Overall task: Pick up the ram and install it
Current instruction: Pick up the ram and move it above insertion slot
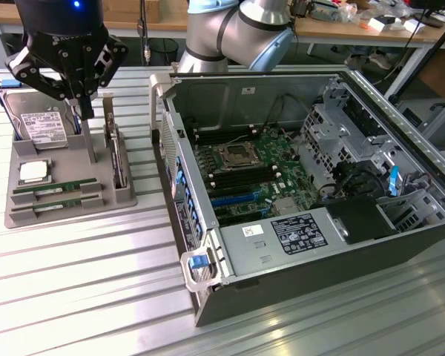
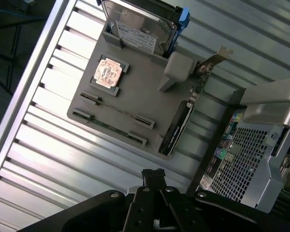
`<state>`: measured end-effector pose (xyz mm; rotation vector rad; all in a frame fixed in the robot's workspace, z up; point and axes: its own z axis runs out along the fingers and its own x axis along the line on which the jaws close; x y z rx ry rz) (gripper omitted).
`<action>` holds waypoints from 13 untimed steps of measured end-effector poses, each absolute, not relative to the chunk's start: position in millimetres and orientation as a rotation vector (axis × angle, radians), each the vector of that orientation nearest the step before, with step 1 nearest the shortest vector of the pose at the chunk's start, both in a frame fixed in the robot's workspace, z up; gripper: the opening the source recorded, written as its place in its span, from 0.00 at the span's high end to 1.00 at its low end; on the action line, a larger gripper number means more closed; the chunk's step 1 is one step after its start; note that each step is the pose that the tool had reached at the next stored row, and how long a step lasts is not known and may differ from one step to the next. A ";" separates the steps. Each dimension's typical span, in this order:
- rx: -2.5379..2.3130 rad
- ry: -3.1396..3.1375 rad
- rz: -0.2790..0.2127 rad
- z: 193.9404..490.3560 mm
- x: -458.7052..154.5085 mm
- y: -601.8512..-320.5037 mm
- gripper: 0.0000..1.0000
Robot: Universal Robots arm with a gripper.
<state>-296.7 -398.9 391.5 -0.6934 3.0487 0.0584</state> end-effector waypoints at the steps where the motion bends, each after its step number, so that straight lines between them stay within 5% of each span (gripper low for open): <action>1: -0.706 3.046 0.058 391.5 -296.7 -399.0 0.89; 13: -0.874 3.004 0.058 391.5 -296.7 -398.9 0.89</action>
